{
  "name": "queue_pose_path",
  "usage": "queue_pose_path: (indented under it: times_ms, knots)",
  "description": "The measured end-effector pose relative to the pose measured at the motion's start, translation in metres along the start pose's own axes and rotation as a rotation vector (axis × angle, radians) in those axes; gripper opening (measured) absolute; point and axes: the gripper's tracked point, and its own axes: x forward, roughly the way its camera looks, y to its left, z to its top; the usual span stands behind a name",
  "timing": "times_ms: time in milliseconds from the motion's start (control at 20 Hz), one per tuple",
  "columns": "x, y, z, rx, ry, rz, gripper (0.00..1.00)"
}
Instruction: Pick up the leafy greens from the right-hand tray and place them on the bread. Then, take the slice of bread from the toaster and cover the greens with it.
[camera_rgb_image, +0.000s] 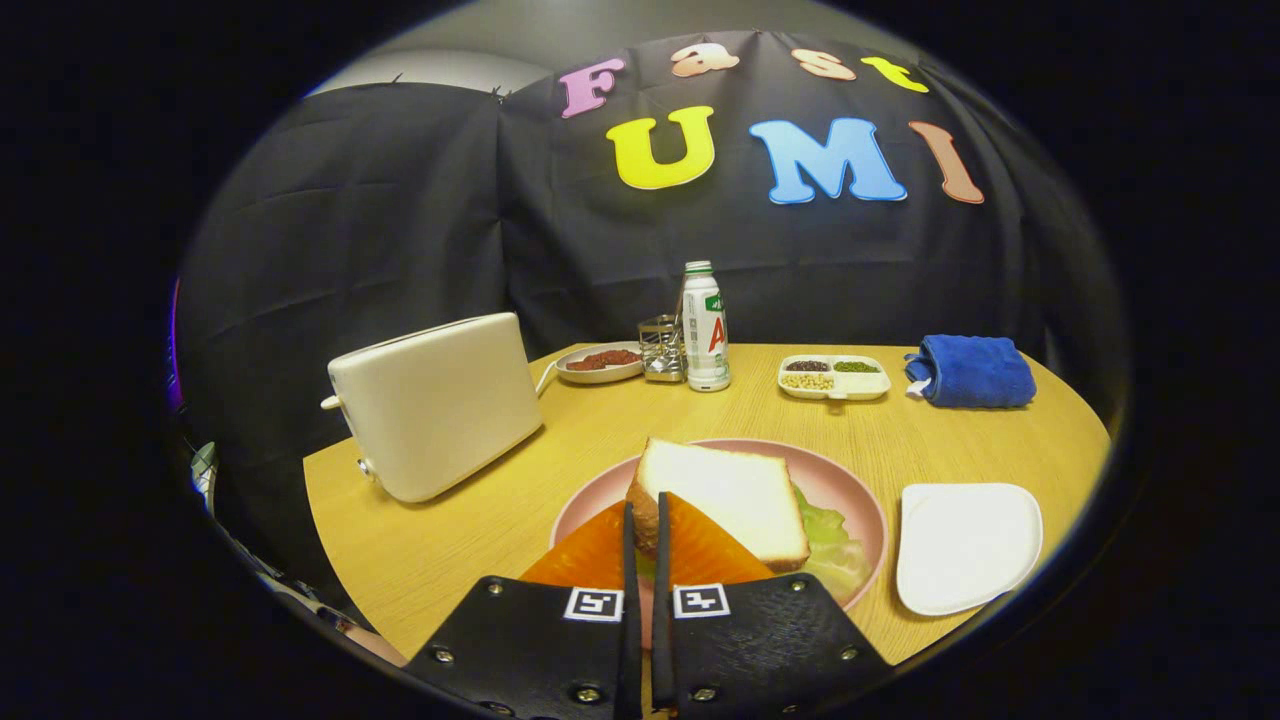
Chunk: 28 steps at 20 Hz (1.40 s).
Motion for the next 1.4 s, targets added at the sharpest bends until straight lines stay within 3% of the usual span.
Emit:
queue_pose_path:
  times_ms: [100,150,250,350,850,1050,1400]
  knots:
    - [0.000,0.002,0.002,0.002,-0.003,0.013,0.05]
    - [0.001,0.003,0.000,0.005,0.003,0.013,0.17]
    - [0.001,0.004,-0.001,0.011,0.001,0.015,0.20]
    - [0.000,0.002,-0.001,0.023,0.006,0.009,0.34]
    - [-0.015,-0.015,0.039,0.000,-0.121,-0.027,0.35]
    - [-0.030,-0.047,0.079,-0.034,-0.173,-0.062,0.35]
    - [-0.060,-0.109,0.114,-0.087,-0.196,-0.023,0.35]
